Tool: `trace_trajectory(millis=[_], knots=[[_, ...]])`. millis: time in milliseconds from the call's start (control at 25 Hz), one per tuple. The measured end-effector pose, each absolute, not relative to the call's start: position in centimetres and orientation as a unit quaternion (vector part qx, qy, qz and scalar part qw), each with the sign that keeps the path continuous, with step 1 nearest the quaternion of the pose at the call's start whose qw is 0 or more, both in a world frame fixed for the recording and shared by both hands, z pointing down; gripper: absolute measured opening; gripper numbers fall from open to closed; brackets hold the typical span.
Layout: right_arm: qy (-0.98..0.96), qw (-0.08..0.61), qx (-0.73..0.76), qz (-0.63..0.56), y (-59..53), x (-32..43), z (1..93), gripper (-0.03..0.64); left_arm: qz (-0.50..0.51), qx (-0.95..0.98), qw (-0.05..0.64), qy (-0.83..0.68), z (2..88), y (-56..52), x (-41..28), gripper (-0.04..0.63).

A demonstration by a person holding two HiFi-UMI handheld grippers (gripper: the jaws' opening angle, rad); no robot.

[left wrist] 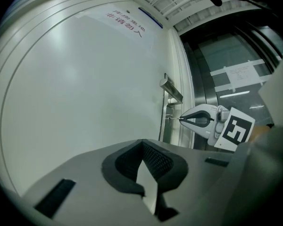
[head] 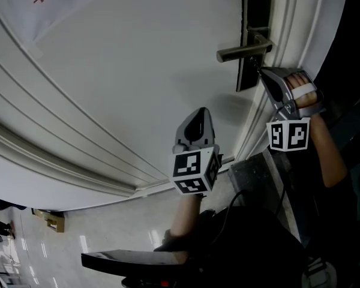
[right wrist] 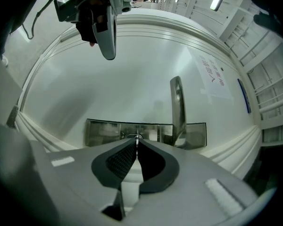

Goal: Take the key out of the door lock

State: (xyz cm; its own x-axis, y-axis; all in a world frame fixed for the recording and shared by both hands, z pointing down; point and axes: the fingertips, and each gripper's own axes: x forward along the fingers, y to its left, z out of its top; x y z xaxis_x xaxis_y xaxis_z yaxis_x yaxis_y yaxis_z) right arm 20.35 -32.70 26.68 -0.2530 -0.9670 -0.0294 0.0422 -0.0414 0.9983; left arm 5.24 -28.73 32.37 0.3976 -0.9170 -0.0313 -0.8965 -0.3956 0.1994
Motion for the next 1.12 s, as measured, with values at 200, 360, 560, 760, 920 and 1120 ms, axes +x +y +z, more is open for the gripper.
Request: trace_trajectory(millis=[200,360,560,760,920,1120], knots=[[-0.538,0.435,0.429,-0.581,-32.54,20.40,26.67,0.011,-0.067,0.832,0.075,-0.545,32.49,-28.71,5.22,0.000],[-0.537,0.436,0.428,-0.582,-32.45,20.42,26.69,0.012,-0.069,0.832,0.074,-0.545,32.48,-28.71,5.22,0.000],[-0.539,0.435,0.426,-0.582,-32.38,20.40,26.72,0.011,-0.070,0.832,0.076,-0.545,32.48,-28.56,5.38,0.000],[-0.537,0.437,0.427,-0.582,-32.34,20.50,26.62,0.011,-0.070,0.833,0.073,-0.543,32.29,-28.62,5.41,0.000],[-0.537,0.437,0.428,-0.581,-32.15,20.55,26.62,0.011,-0.068,0.833,0.074,-0.545,32.50,-28.66,5.18,0.000],[-0.537,0.437,0.426,-0.582,-32.04,20.46,26.62,0.012,-0.066,0.829,0.066,-0.551,32.79,-28.94,4.59,0.000]])
